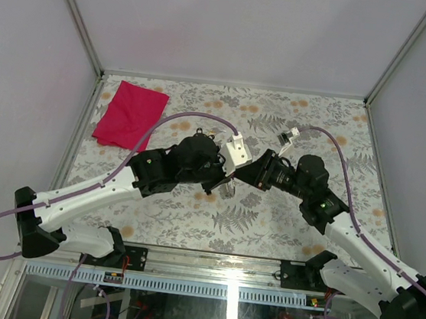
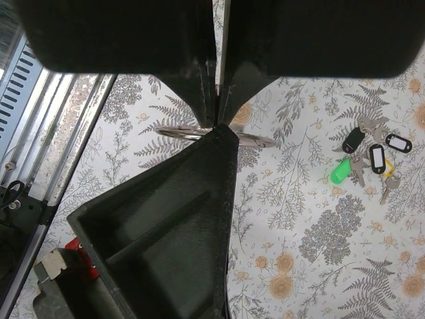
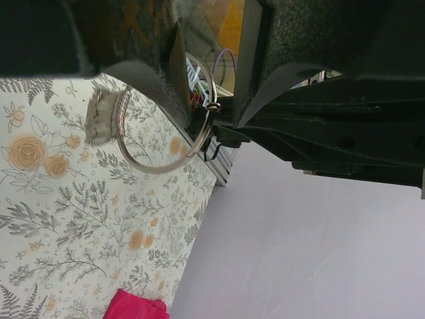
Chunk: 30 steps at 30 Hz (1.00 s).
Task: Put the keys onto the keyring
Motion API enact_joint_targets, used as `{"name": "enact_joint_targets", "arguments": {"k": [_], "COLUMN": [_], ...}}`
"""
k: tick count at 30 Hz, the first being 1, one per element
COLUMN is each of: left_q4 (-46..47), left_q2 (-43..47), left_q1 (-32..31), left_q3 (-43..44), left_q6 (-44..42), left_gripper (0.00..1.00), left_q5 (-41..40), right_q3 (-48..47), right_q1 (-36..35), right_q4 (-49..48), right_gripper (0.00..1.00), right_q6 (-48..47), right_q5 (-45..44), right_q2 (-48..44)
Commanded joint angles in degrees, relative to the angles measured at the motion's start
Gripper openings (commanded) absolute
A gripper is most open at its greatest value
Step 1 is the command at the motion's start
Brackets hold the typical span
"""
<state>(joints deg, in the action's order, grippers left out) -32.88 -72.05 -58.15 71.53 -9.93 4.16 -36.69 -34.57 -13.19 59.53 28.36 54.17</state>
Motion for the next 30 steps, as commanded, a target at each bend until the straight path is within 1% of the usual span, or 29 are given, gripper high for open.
{"name": "enact_joint_targets", "arguments": {"k": [1, 6, 13, 18, 22, 26, 27, 30], "left_q4": [4.5, 4.9, 6.1, 6.3, 6.3, 6.3, 6.3, 6.3], "left_q2": [0.6, 1.2, 2.4, 2.9, 2.7, 2.7, 2.7, 2.8], "left_q1": [-0.4, -0.5, -0.5, -0.5, -0.5, -0.6, -0.6, -0.6], "left_q3": [0.6, 0.4, -0.3, -0.4, -0.4, -0.3, -0.3, -0.2], "left_q6": [-0.8, -0.6, -0.3, -0.2, -0.1, 0.1, 0.1, 0.2], "left_gripper": [0.00, 0.00, 0.00, 0.00, 0.00, 0.00, 0.00, 0.00], "left_q5": [1.2, -0.4, -3.3, -3.6, -3.2, -3.2, -3.1, -2.9], "right_q3": [-0.3, 0.3, 0.7, 0.8, 0.7, 0.6, 0.6, 0.9], "right_q1": [-0.3, -0.3, -0.3, -0.3, -0.3, -0.3, -0.3, -0.4], "right_q4": [-5.2, -6.6, -5.7, -5.7, -6.8, -8.0, -8.2, -9.2], "right_gripper": [0.36, 0.31, 0.31, 0.31, 0.28, 0.21, 0.17, 0.02], "right_q6": [1.6, 2.9, 3.3, 3.6, 4.0, 4.4, 4.6, 5.0], "right_q5": [2.8, 4.0, 4.5, 4.7, 5.0, 5.5, 5.7, 6.1], "right_q2": [0.8, 1.1, 0.8, 0.5, 0.7, 1.0, 1.1, 1.2]}}
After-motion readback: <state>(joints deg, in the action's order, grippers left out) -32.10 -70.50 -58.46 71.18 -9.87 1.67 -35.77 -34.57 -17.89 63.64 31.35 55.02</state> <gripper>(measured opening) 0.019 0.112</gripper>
